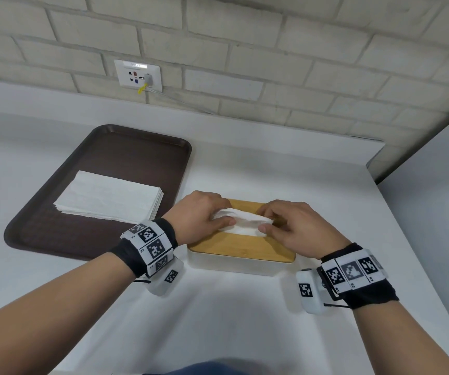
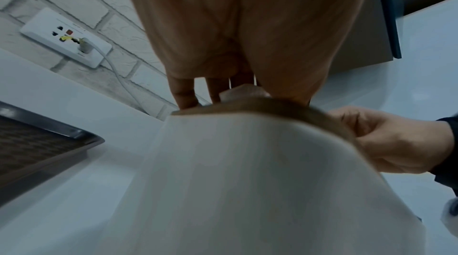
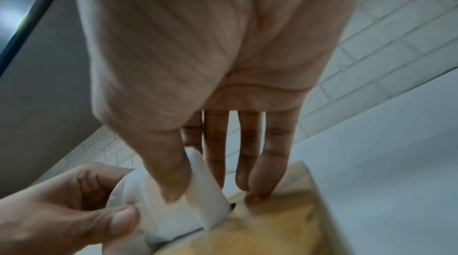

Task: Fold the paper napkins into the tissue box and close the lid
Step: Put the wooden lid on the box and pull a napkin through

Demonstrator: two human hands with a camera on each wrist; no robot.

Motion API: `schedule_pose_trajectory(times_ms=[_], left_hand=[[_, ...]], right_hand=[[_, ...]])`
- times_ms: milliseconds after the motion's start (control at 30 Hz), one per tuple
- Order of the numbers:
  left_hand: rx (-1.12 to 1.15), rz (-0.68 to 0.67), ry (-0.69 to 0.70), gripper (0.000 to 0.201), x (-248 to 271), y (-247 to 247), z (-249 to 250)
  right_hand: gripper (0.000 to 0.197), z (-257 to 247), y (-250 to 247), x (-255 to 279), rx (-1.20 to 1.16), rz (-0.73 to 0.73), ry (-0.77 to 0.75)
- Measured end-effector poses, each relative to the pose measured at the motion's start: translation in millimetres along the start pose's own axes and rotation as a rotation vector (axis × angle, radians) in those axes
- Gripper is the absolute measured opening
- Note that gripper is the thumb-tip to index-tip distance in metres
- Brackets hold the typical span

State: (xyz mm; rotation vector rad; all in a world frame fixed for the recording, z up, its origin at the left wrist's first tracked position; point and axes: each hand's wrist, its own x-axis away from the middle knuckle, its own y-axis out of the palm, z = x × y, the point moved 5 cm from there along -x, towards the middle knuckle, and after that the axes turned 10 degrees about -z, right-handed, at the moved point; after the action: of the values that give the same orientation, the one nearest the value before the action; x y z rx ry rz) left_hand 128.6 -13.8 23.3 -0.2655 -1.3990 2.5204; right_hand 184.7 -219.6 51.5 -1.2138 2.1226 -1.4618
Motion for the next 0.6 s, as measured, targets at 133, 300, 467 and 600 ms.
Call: schedule_pose_trajectory(times_ms=[133, 300, 467, 600], left_hand=[[0.005, 0.005, 0.006, 0.025, -1, -2, 0], [0.062, -0.001, 0.004, 0.027, 1, -2, -3], [-0.056, -0.08, -0.014, 0.031, -2, 1, 0], [-0.089, -0.147, -0.053, 0.05, -3, 6, 3]], right_hand=[[0.017, 3, 0, 5, -0.037, -0.03, 0.029], [0.02, 14, 1, 7, 0.07, 0.028, 0.04], [0.028, 10, 8, 13, -0.006, 0.049, 0.068], [0.026, 7, 20, 11, 0.06, 0.122, 0.077]])
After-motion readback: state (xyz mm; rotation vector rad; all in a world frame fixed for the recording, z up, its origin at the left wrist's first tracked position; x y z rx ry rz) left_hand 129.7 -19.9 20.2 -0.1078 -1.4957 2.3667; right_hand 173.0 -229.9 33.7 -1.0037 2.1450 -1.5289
